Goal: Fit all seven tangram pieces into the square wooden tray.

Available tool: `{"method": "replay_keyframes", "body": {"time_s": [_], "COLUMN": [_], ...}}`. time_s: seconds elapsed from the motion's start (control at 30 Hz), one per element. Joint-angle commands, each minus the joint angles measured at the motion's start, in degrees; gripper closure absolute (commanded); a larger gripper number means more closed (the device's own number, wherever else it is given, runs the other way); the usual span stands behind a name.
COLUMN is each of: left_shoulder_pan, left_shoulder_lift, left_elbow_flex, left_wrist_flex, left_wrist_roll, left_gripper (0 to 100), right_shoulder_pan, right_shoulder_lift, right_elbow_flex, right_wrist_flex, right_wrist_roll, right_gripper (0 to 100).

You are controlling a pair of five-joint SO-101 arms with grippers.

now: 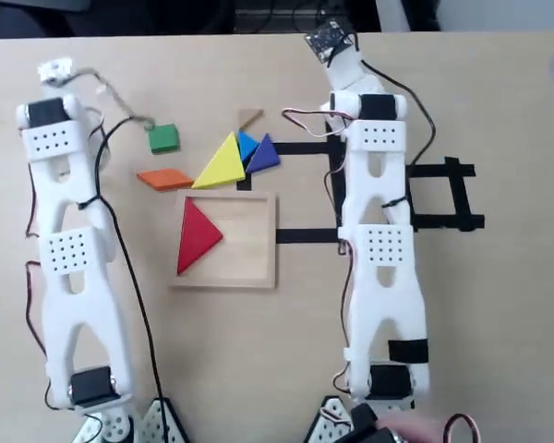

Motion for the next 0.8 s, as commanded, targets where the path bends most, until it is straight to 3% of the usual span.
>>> {"method": "replay_keyframes", "body": {"time_s": [0.0,0.2,0.4,0.57,0.77], "left_shoulder_pan": [-3.21,-4.70,-4.88,-4.79,-4.88], "left_shoulder_lift": [2.99,7.65,5.89,5.80,5.80], "left_elbow_flex": [-2.68,0.22,2.33,2.51,2.68], "left_wrist_flex": [0.44,0.62,0.62,0.62,0.62], "left_wrist_roll": [-7.82,-12.75,-11.25,-11.34,-11.43], "left_gripper": [96,96,96,96,96], "right_shoulder_pan": [-0.62,-0.35,-1.14,-5.19,-4.40], "right_shoulder_lift": [-1.19,-1.27,1.36,3.74,2.95], "right_elbow_flex": [-2.42,-2.42,-2.24,-2.24,-2.15], "right_wrist_flex": [-1.23,-1.67,-9.58,-9.76,-10.20], "right_wrist_roll": [-0.26,-0.26,0.18,12.40,10.11], "right_gripper": [98.6,98.6,98.8,98.8,98.8]}}
